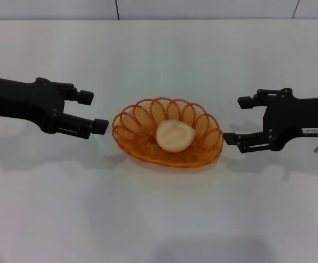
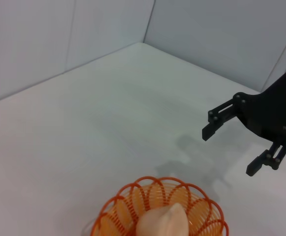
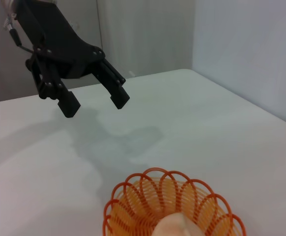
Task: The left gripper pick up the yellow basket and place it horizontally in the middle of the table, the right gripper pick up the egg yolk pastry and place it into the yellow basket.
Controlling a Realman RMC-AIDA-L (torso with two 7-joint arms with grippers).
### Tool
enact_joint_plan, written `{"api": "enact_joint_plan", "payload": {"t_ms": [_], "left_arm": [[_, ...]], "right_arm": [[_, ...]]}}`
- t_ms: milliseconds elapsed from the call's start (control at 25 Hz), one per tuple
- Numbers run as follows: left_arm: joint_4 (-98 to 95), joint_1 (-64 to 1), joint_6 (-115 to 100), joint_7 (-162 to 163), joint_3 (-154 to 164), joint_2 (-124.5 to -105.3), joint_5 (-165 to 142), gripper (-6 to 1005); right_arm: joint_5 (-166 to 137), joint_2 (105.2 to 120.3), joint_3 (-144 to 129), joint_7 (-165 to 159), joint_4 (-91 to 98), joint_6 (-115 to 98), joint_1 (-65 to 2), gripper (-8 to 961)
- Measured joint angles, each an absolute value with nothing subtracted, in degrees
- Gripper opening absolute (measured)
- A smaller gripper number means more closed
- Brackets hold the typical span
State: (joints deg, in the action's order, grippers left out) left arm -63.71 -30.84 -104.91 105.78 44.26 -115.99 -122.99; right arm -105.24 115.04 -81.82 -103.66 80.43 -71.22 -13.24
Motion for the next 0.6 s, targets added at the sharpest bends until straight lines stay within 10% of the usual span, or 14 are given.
{"api": "enact_joint_plan", "payload": {"t_ms": [600], "left_arm": [[-63.63, -31.11, -106.09, 105.73, 44.39, -116.06, -122.86, 888]], "right_arm": [[-105.35, 115.04, -81.81, -103.67, 80.75, -71.78, -13.36, 857]]}}
